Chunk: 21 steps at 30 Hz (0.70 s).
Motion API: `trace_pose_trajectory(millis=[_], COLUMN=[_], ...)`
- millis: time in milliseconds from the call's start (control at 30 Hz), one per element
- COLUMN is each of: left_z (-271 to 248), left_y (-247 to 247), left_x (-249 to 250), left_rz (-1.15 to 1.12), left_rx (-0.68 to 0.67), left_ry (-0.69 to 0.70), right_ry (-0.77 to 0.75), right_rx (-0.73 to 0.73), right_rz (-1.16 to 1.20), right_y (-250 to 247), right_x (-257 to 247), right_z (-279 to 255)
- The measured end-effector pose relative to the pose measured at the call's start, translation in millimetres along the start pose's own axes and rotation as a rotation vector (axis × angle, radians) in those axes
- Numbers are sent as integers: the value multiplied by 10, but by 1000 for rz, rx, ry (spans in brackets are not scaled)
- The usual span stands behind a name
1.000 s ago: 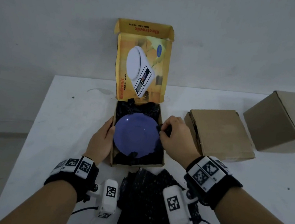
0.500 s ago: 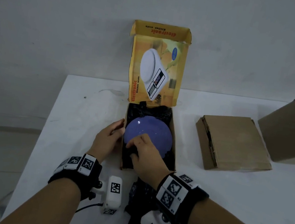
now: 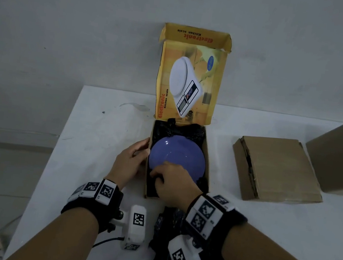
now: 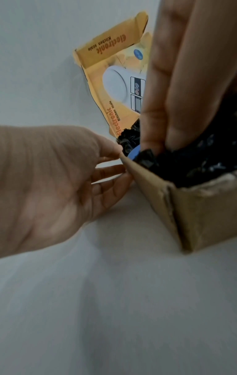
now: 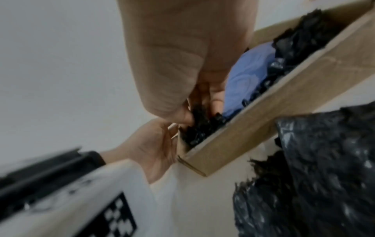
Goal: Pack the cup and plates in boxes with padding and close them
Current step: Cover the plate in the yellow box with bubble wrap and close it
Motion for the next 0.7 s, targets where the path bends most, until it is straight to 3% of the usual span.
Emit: trace_pose_trajectory(millis=[133, 300, 400, 500, 700], left_z=[-6, 33, 26, 17, 15], left_y=[16, 5, 16, 24, 49], left_x=[-12, -48, -45, -54, -50], left_rz=[-27, 16, 26, 19, 83], left_rx=[8, 15, 28, 42, 64], left_ry=[7, 19, 33, 48, 72], right_ry=[68, 49, -8, -18, -62], right_rx=[78, 66, -22, -94, -12], right_rz=[59, -104, -168, -58, -123], right_y=[-91, -18, -27, -73, 24], right_x=[86, -29, -61, 25, 1], right_z=[42, 83, 92, 111, 84])
Point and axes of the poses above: each hand's wrist, its own z-axis towards the middle knuckle, its own y-axis out of the palm, x = y × z, the point moved 5 cm from there along z, towards the middle knuckle, and after that the axes turned 5 degrees about x, right-handed, at the moved point
